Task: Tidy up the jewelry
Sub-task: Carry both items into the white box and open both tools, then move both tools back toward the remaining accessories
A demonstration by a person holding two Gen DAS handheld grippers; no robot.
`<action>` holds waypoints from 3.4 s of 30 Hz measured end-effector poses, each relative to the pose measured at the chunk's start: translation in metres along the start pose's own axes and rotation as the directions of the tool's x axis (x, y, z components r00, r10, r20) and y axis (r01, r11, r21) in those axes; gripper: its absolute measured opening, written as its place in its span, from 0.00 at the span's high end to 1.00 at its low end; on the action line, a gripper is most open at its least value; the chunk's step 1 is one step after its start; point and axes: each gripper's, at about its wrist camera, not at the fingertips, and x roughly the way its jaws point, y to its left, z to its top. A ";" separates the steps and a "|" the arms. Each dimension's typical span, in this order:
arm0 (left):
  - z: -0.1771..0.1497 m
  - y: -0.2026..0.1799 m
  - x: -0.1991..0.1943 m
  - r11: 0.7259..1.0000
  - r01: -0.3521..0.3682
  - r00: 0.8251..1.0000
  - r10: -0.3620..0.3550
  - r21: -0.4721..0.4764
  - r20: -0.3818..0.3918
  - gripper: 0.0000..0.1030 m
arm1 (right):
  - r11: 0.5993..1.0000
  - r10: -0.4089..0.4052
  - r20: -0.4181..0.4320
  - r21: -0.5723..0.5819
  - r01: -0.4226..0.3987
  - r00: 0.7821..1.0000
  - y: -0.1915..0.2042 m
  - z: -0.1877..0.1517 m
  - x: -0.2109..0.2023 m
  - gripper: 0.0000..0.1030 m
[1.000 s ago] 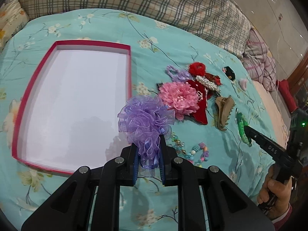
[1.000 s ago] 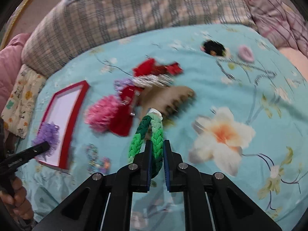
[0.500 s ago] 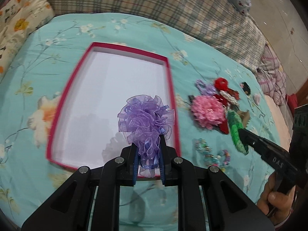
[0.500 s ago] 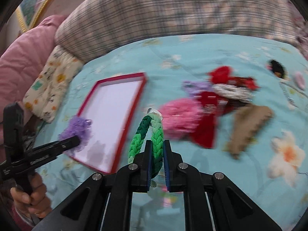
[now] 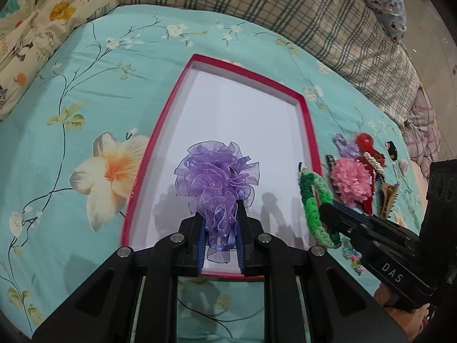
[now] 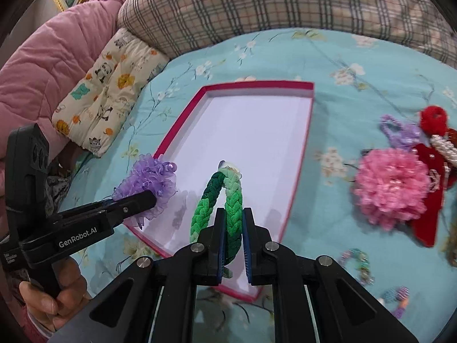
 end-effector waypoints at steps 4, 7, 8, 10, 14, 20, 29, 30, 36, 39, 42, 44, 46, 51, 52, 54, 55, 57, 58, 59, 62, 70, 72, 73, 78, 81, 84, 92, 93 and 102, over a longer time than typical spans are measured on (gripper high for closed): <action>-0.001 0.007 0.010 1.000 -0.010 1.000 0.010 -0.013 -0.016 0.86 | 1.000 -0.001 -0.024 0.000 0.001 1.000 0.001 0.000 0.017 0.90; -0.003 0.009 0.017 1.000 -0.022 0.999 0.022 -0.015 -0.030 0.86 | 1.000 0.002 -0.044 -0.012 -0.003 0.999 0.003 0.000 0.029 0.90; -0.004 0.010 0.019 1.000 -0.024 0.999 0.023 -0.016 -0.034 0.86 | 1.000 -0.001 -0.051 -0.019 0.000 0.999 0.004 -0.001 0.032 0.90; -0.005 0.013 0.023 0.999 -0.028 0.999 0.027 -0.021 -0.044 0.85 | 1.000 -0.005 -0.066 -0.025 0.003 0.998 0.004 -0.002 0.039 0.90; -0.004 0.017 0.028 0.999 -0.041 0.998 0.040 -0.021 -0.055 0.84 | 0.999 -0.015 -0.092 -0.031 0.012 0.996 0.001 -0.004 0.046 0.88; -0.003 0.020 0.030 0.998 -0.058 0.996 0.056 -0.019 -0.062 0.77 | 0.998 -0.029 -0.105 -0.066 0.022 0.994 0.003 -0.005 0.045 0.85; -0.006 0.013 0.020 0.997 -0.078 0.996 0.078 0.001 -0.050 0.56 | 0.996 -0.040 -0.078 -0.080 0.034 0.996 0.007 -0.006 0.031 0.67; -0.006 0.012 0.018 0.997 -0.081 0.996 0.081 0.006 -0.047 0.56 | 0.997 -0.033 -0.074 -0.079 0.027 0.997 0.007 -0.005 0.028 0.65; -0.008 0.006 0.008 0.996 -0.085 0.996 0.085 0.022 -0.037 0.51 | 0.995 -0.050 -0.015 -0.093 0.048 0.999 0.007 -0.004 0.001 0.65; -0.011 0.002 0.008 0.995 -0.090 0.995 0.092 0.035 -0.045 0.45 | 0.993 -0.075 0.042 -0.084 0.078 0.996 -0.001 -0.006 -0.019 0.65; -0.014 0.000 0.006 0.995 -0.090 0.995 0.091 0.035 -0.043 0.45 | 0.995 -0.083 0.062 -0.054 0.087 0.995 -0.012 -0.009 -0.035 0.65; -0.015 -0.002 0.004 0.995 -0.089 0.995 0.091 0.036 -0.040 0.45 | 0.994 -0.102 0.076 -0.038 0.105 0.992 -0.020 -0.012 -0.046 0.65; -0.016 -0.006 0.000 0.996 -0.084 0.996 0.085 0.039 -0.034 0.45 | 0.992 -0.119 0.083 -0.018 0.121 0.989 -0.030 -0.016 -0.057 0.65; -0.017 -0.017 -0.009 0.997 -0.068 0.997 0.069 0.048 -0.017 0.45 | 0.988 -0.151 0.086 0.028 0.149 0.985 -0.051 -0.027 -0.075 0.65; -0.017 -0.020 -0.011 0.997 -0.063 0.998 0.063 0.049 -0.011 0.45 | 0.987 -0.158 0.085 0.043 0.154 0.984 -0.057 -0.029 -0.078 0.65; -0.018 -0.028 -0.016 0.997 -0.047 0.999 0.047 0.059 -0.002 0.45 | 0.984 -0.171 0.086 0.058 0.166 0.982 -0.064 -0.034 -0.083 0.65; -0.018 -0.032 -0.019 0.997 -0.042 0.999 0.042 0.067 0.001 0.45 | 0.983 -0.180 0.088 0.064 0.175 0.980 -0.068 -0.036 -0.087 0.65; -0.019 -0.042 -0.023 0.996 -0.025 1.000 0.024 0.087 0.007 0.45 | 0.980 -0.192 0.091 0.076 0.185 0.977 -0.075 -0.042 -0.094 0.65; -0.019 -0.045 -0.025 0.995 -0.018 1.000 0.017 0.093 0.009 0.45 | 0.977 -0.202 0.091 0.086 0.194 0.975 -0.080 -0.044 -0.098 0.65; -0.020 -0.050 -0.026 0.995 -0.009 1.000 0.008 0.103 0.011 0.45 | 0.976 -0.207 0.091 0.091 0.199 0.974 -0.083 -0.047 -0.100 0.65; -0.022 -0.065 -0.028 0.992 0.013 1.000 -0.014 0.128 0.007 0.45 | 0.969 -0.230 0.093 0.115 0.219 0.969 -0.095 -0.054 -0.111 0.65; -0.023 -0.105 -0.021 0.980 0.061 0.998 -0.059 0.191 -0.016 0.45 | 0.948 -0.280 0.099 0.183 0.259 0.955 -0.125 -0.068 -0.132 0.65; -0.023 -0.114 -0.019 0.976 0.076 0.997 -0.072 0.202 -0.024 0.45 | 0.943 -0.290 0.104 0.200 0.265 0.951 -0.133 -0.069 -0.136 0.65; -0.023 -0.118 -0.018 0.975 0.079 0.997 -0.076 0.207 -0.025 0.45 | 0.940 -0.293 0.107 0.213 0.266 0.950 -0.138 -0.069 -0.139 0.65; -0.020 -0.139 -0.008 0.969 0.100 0.995 -0.092 0.226 -0.046 0.45 | 0.926 -0.324 0.130 0.248 0.286 0.937 -0.153 -0.064 -0.147 0.65; -0.017 -0.150 0.002 0.967 0.115 0.993 -0.103 0.229 -0.061 0.45 | 0.915 -0.345 0.146 0.270 0.298 0.927 -0.161 -0.057 -0.148 0.57; -0.015 -0.160 0.011 0.965 0.121 0.992 -0.107 0.233 -0.074 0.45 | 0.889 -0.391 0.140 0.313 0.334 0.910 -0.172 -0.052 -0.146 0.37; -0.008 -0.175 0.038 0.962 0.146 0.986 -0.121 0.231 -0.119 0.45 | 0.852 -0.343 0.082 0.447 0.274 0.936 -0.203 -0.046 -0.114 0.33; -0.006 -0.178 0.043 0.961 0.153 0.984 -0.126 0.232 -0.127 0.45 | 0.849 -0.349 0.079 0.449 0.280 0.934 -0.204 -0.045 -0.111 0.33; 0.007 -0.201 0.075 0.947 0.179 0.976 -0.136 0.269 -0.171 0.38 | 0.797 -0.337 0.076 0.553 0.241 0.939 -0.232 -0.034 -0.091 0.33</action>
